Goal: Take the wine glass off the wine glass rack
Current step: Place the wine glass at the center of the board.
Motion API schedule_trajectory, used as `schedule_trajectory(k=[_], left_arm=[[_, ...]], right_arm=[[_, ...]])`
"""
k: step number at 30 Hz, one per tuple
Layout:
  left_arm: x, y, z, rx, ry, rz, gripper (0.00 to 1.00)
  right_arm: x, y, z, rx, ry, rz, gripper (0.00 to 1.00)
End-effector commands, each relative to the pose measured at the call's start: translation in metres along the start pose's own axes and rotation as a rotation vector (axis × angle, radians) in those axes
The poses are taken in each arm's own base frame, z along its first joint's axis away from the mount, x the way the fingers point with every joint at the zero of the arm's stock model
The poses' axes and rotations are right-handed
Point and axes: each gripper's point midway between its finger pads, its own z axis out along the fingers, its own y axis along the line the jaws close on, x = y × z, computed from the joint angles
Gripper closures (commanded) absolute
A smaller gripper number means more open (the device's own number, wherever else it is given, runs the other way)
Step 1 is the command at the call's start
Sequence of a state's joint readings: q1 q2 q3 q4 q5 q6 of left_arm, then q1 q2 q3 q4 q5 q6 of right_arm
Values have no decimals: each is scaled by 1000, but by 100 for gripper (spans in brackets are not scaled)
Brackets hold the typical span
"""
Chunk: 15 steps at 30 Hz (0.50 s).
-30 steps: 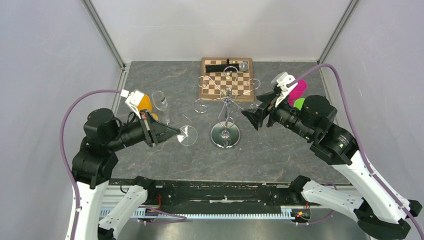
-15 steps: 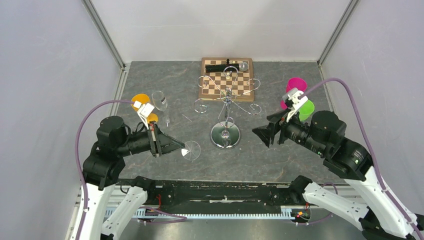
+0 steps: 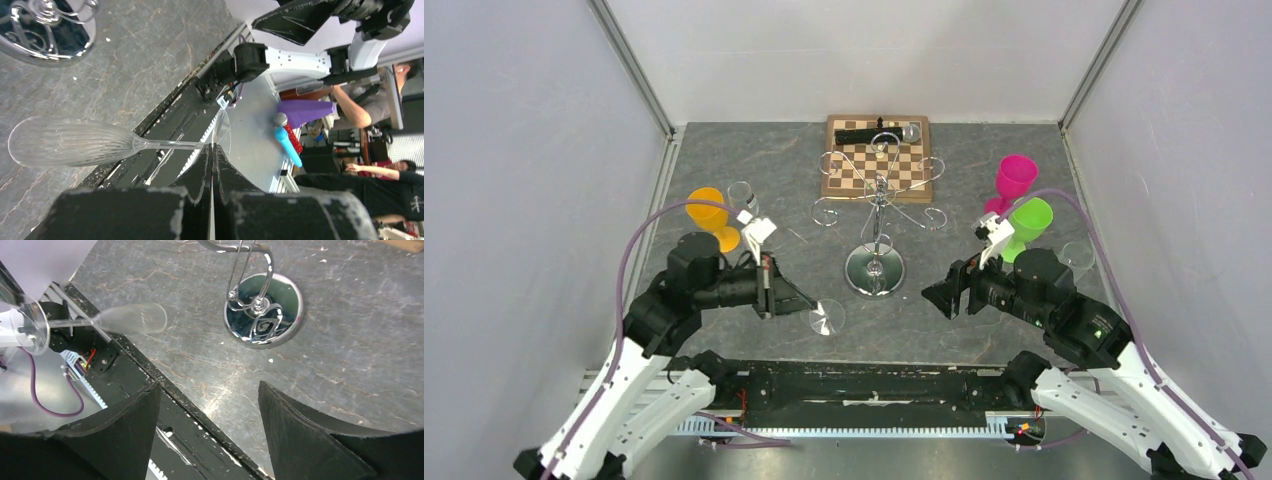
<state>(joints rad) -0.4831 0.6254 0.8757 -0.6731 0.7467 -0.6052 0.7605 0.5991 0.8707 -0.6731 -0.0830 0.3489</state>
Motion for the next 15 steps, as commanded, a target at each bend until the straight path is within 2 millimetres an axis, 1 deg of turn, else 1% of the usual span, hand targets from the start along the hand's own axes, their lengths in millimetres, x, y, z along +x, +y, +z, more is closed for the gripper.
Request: schedule_trajectory(k=[1,5,10,12,15], left_arm=[[-9,-4,25,-18,-47,49,98],[-5,-12,31,-27,-36,85,98],[2,-18,40,-36,-18,120,98],[8,-22,46,-41,1,149,98],[16,-30,56,-53,29,204,98]], right_arm=[[0,12,7,-78,-51,89,27],[21,13,13,-108,-31,159,28],[35,20,15,-156,17,190,27],[39,24,16,-176,34,205,27],[41,28,15,-203,36,227,27]])
